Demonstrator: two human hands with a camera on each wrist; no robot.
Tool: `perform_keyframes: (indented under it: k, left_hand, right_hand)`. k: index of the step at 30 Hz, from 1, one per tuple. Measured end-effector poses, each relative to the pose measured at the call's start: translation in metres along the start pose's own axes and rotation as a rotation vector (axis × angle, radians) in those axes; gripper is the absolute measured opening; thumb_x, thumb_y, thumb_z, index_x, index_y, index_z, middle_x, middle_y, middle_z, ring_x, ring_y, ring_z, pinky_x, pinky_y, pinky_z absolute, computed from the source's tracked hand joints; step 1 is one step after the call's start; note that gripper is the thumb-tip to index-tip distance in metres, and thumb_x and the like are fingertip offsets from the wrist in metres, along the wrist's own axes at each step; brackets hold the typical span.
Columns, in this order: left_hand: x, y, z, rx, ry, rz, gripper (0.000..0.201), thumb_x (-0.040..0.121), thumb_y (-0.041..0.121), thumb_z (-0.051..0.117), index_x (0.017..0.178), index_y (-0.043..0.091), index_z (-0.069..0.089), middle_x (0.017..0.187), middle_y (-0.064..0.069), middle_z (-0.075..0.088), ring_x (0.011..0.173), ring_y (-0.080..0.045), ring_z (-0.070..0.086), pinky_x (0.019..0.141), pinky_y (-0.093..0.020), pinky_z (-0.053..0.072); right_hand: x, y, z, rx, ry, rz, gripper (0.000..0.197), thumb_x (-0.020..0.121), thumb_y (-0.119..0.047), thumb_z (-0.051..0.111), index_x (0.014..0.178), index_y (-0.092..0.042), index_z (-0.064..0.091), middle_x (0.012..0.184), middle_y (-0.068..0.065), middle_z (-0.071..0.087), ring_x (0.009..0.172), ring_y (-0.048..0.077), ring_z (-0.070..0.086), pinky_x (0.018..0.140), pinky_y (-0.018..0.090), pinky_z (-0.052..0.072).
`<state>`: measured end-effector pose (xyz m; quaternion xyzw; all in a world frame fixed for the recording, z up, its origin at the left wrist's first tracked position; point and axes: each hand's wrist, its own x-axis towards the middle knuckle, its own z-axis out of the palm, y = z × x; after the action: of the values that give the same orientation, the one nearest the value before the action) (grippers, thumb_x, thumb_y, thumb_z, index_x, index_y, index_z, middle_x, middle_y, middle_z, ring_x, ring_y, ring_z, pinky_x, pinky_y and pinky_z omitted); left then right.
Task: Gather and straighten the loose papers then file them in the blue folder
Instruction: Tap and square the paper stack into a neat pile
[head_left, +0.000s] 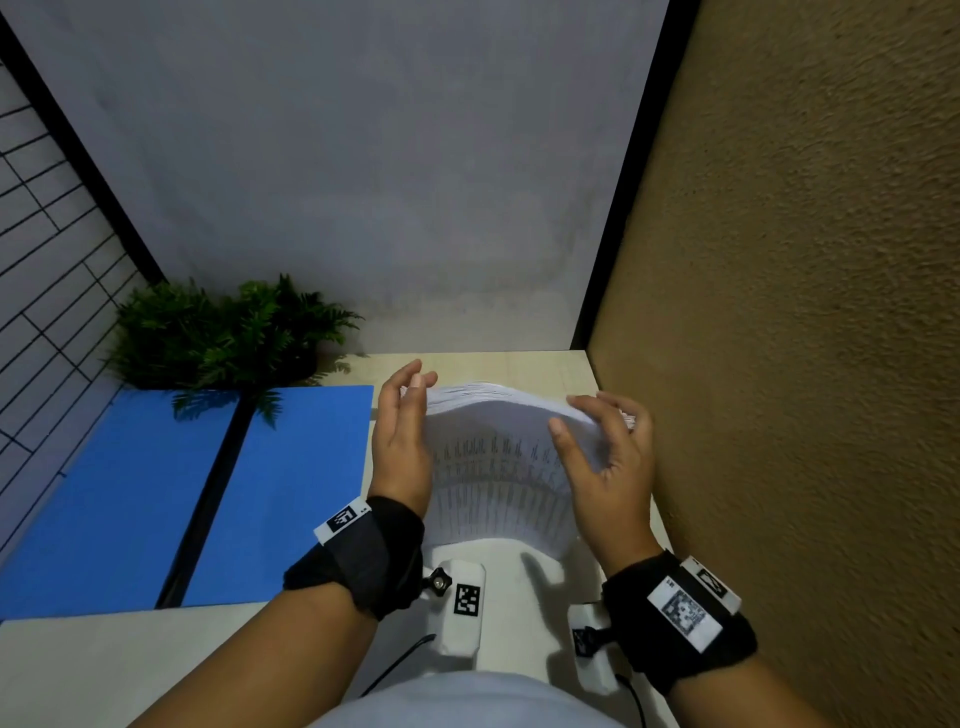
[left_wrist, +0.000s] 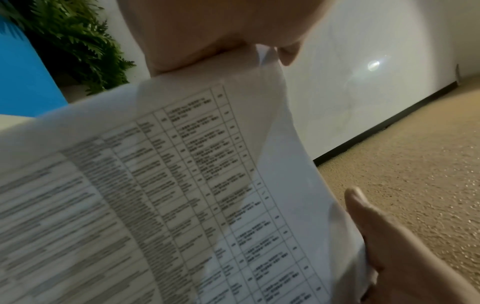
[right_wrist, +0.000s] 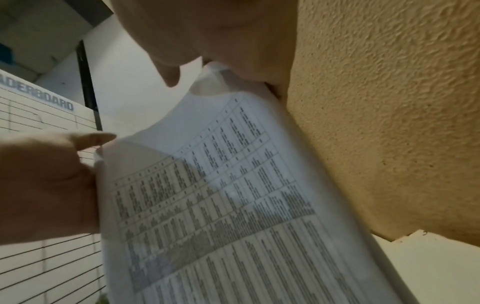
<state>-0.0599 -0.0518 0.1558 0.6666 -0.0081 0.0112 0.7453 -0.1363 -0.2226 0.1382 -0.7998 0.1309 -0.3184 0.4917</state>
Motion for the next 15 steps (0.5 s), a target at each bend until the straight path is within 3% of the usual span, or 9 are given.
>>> perform_keyframes:
  k: [3, 5, 9, 12, 15]
  left_hand:
    - [0.000, -0.002, -0.001, -0.006, -0.076, 0.013, 0.059, 0.087, 0.052, 0.063, 0.139, 0.029, 0.047, 0.130, 0.013, 0.057, 0.121, -0.002, 0.054, 0.104, -0.028, 0.045]
    - [0.000, -0.007, -0.004, 0.005, -0.124, 0.027, 0.078, 0.071, 0.058, 0.071, 0.140, 0.035, 0.044, 0.135, 0.007, 0.055, 0.122, -0.006, 0.056, 0.099, -0.027, 0.048]
    - [0.001, -0.014, -0.008, 0.043, -0.165, 0.023, 0.092, 0.060, 0.059, 0.077, 0.142, 0.042, 0.038, 0.140, 0.007, 0.052, 0.126, -0.011, 0.054, 0.104, -0.033, 0.048]
    - [0.000, -0.015, -0.007, 0.041, -0.180, 0.027, 0.097, 0.057, 0.056, 0.080, 0.143, 0.042, 0.036, 0.139, 0.009, 0.051, 0.126, -0.008, 0.053, 0.107, -0.036, 0.047]
    - [0.001, -0.017, -0.008, 0.063, -0.190, 0.026, 0.103, 0.056, 0.059, 0.082, 0.145, 0.043, 0.034, 0.140, 0.009, 0.051, 0.126, -0.009, 0.052, 0.107, -0.037, 0.048]
  right_hand:
    - [0.003, -0.002, -0.001, 0.049, 0.035, 0.043, 0.032, 0.085, -0.046, 0.063, 0.115, -0.034, 0.059, 0.118, -0.012, 0.042, 0.111, -0.005, 0.047, 0.092, 0.023, 0.045]
    - [0.002, -0.003, 0.001, 0.037, -0.027, -0.007, 0.032, 0.084, -0.049, 0.063, 0.113, -0.037, 0.060, 0.119, -0.013, 0.042, 0.112, -0.011, 0.045, 0.090, 0.019, 0.044]
    - [0.004, -0.001, 0.002, 0.077, 0.018, 0.071, 0.041, 0.084, -0.052, 0.061, 0.122, -0.037, 0.055, 0.122, -0.014, 0.042, 0.116, -0.009, 0.044, 0.096, 0.028, 0.046]
    - [0.004, -0.002, 0.003, 0.053, -0.019, 0.003, 0.042, 0.083, -0.046, 0.066, 0.122, -0.036, 0.055, 0.123, -0.013, 0.042, 0.114, -0.012, 0.045, 0.093, 0.019, 0.045]
    - [0.006, 0.000, 0.002, 0.071, 0.035, 0.073, 0.046, 0.082, -0.054, 0.064, 0.124, -0.038, 0.053, 0.119, -0.024, 0.040, 0.117, 0.002, 0.048, 0.097, 0.037, 0.051]
